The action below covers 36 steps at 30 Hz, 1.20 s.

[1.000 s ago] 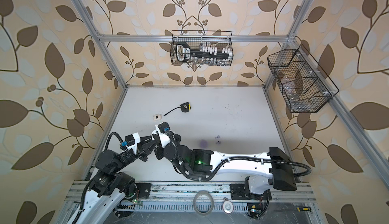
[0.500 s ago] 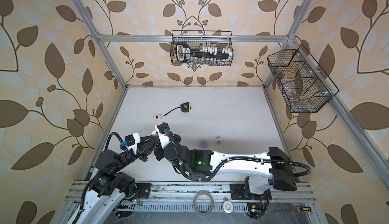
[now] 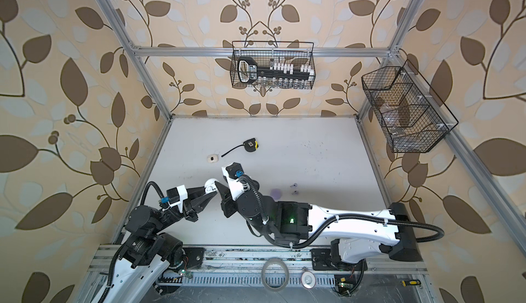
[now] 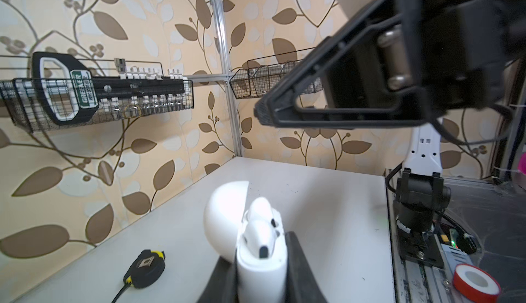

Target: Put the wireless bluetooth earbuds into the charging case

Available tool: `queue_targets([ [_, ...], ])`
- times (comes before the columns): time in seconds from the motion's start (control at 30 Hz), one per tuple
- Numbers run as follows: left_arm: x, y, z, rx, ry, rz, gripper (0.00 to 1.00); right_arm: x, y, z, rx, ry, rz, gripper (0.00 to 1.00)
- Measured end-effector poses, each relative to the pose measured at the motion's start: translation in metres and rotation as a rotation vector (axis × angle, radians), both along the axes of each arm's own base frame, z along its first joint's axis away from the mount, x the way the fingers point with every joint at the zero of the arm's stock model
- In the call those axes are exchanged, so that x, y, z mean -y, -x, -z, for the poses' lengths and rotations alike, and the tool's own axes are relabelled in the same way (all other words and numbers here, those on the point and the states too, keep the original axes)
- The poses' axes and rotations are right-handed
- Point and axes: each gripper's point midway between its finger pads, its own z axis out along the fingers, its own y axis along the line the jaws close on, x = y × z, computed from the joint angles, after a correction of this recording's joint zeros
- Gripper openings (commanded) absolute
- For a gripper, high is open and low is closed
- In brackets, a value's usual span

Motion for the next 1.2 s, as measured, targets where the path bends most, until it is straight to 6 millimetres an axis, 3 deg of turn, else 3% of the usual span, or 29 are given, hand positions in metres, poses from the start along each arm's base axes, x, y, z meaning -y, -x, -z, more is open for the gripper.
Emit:
queue_targets([
  [0.1, 0.006, 0.01, -0.004, 0.035, -0.007, 0.068, 0.0, 0.021, -0.026, 0.006, -0.039, 0.0, 0.039, 0.3],
  [0.2, 0.011, 0.013, -0.003, 0.042, -0.018, 0.114, 0.0, 0.03, -0.04, 0.026, -0.087, 0.032, 0.033, 0.3],
  [0.4, 0.018, 0.01, 0.003, 0.016, -0.04, 0.162, 0.0, 0.002, -0.025, 0.056, -0.151, 0.094, -0.125, 0.31],
  [0.63, 0.02, 0.013, 0.005, 0.013, -0.048, 0.187, 0.0, -0.022, -0.015, 0.075, -0.17, 0.127, -0.225, 0.28],
  [0.83, 0.021, 0.017, 0.002, 0.036, -0.05, 0.208, 0.0, -0.029, -0.004, 0.064, -0.117, 0.121, -0.263, 0.26],
  [1.2, 0.023, 0.016, 0.005, 0.021, -0.059, 0.218, 0.0, -0.017, 0.006, 0.021, -0.029, 0.002, -0.27, 0.23],
])
